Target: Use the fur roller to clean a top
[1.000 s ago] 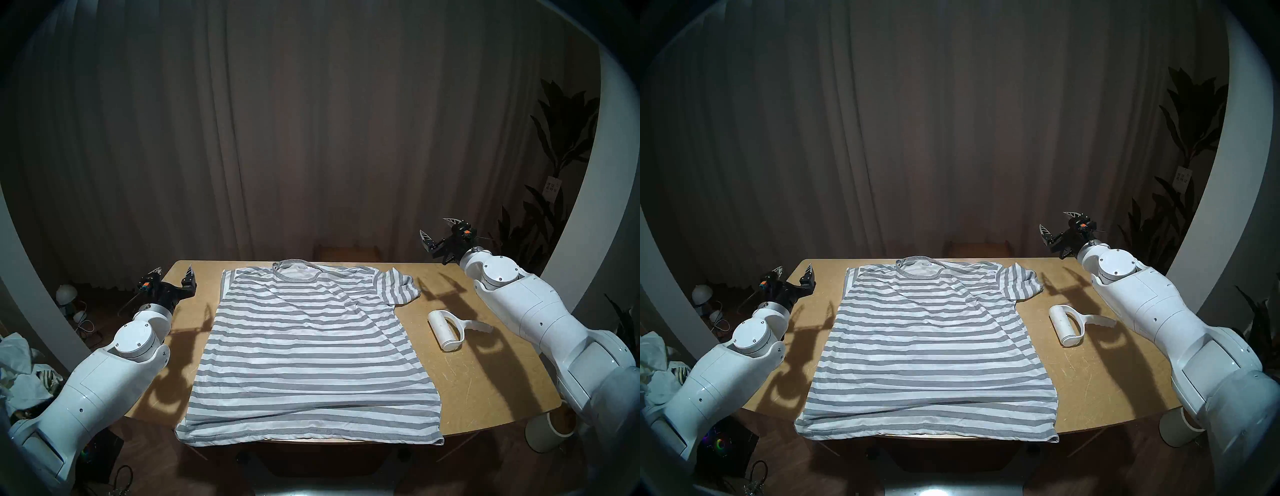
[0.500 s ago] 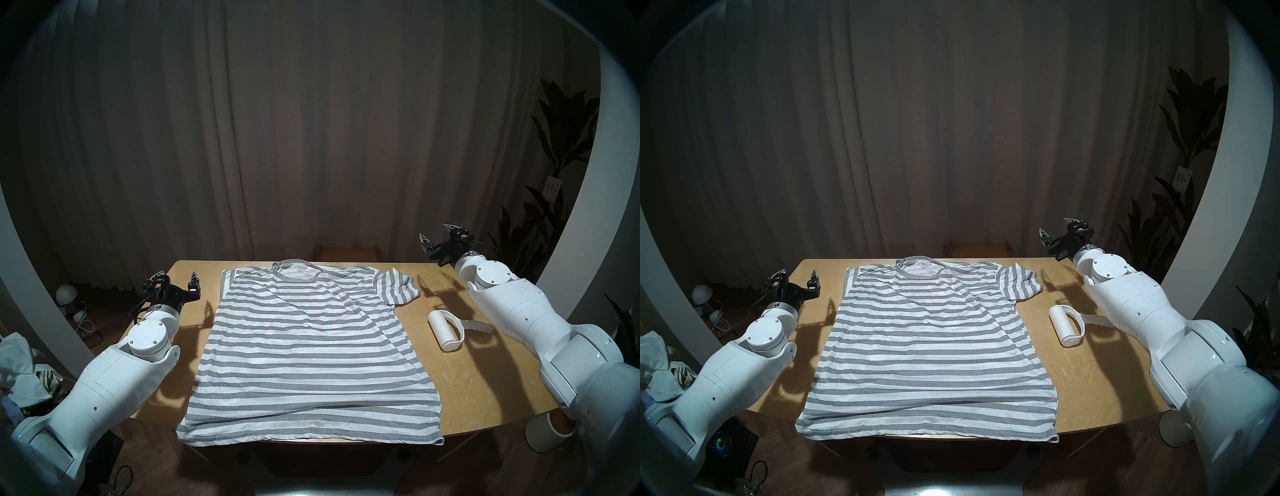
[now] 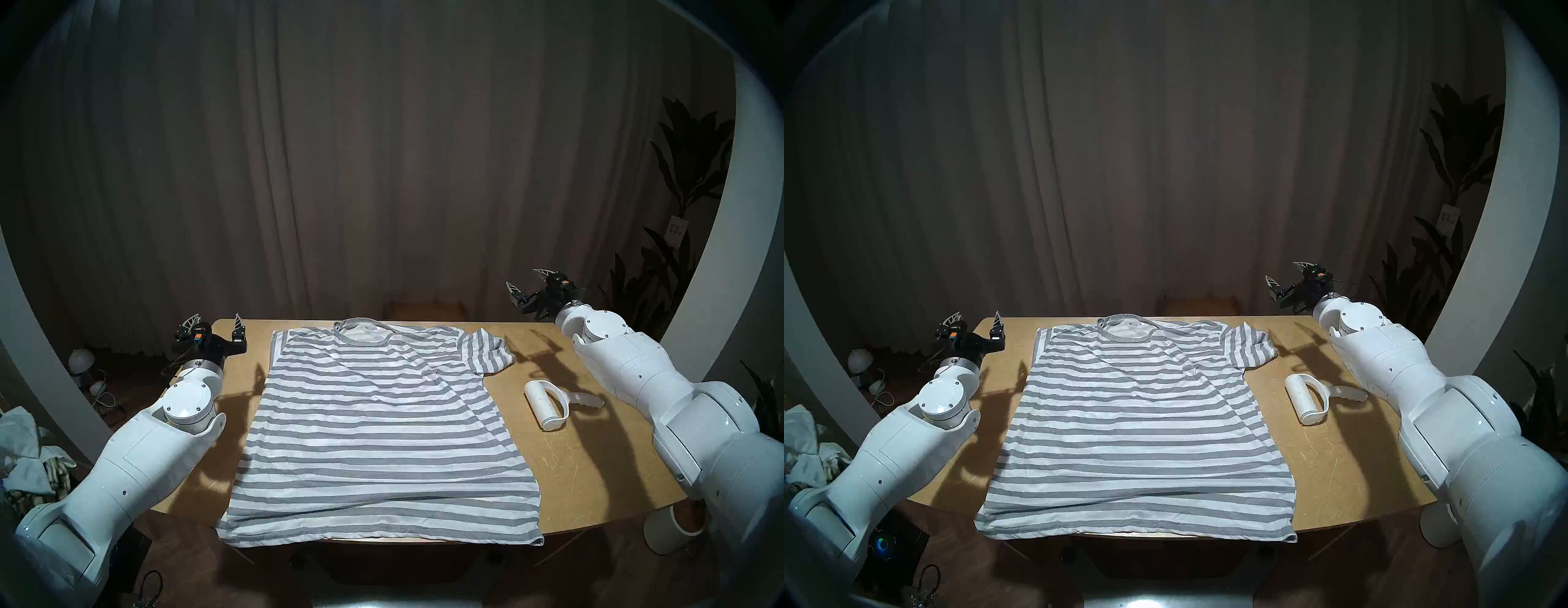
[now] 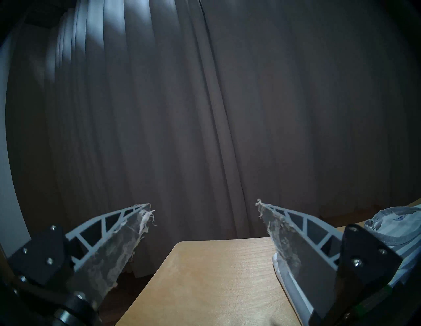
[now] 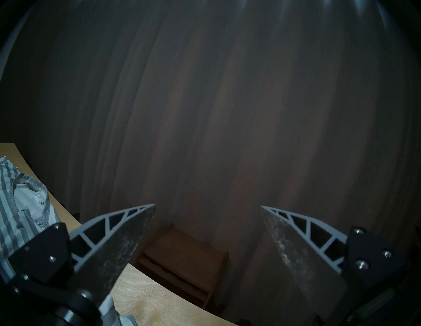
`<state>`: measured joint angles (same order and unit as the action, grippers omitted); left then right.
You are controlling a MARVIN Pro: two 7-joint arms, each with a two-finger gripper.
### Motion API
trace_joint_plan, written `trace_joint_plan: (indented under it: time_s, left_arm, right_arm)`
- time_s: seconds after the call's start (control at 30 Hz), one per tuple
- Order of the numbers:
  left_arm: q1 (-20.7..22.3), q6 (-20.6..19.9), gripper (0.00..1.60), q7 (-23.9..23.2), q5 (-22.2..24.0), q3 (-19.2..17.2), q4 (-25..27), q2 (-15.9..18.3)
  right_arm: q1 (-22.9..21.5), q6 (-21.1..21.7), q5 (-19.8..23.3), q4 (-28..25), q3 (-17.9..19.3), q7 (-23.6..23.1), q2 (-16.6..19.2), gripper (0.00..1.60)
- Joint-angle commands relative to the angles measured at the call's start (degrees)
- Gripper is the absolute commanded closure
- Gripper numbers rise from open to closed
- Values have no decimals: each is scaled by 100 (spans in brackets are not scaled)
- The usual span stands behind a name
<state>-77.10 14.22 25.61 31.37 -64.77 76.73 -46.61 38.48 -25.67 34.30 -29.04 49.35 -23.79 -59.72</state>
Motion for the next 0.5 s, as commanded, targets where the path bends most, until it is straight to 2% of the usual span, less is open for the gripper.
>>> trace_joint_plan:
  time_s: [0.0, 0.47]
  left_arm:
    - [49, 372, 0, -252, -40, -32, -2, 87]
    - [38, 703, 0, -564, -25, -55, -187, 110]
  right_arm:
    - [-322, -424, 86, 298, 75, -387, -188, 0]
    - [-628, -751, 86, 882, 75, -1043, -372, 0]
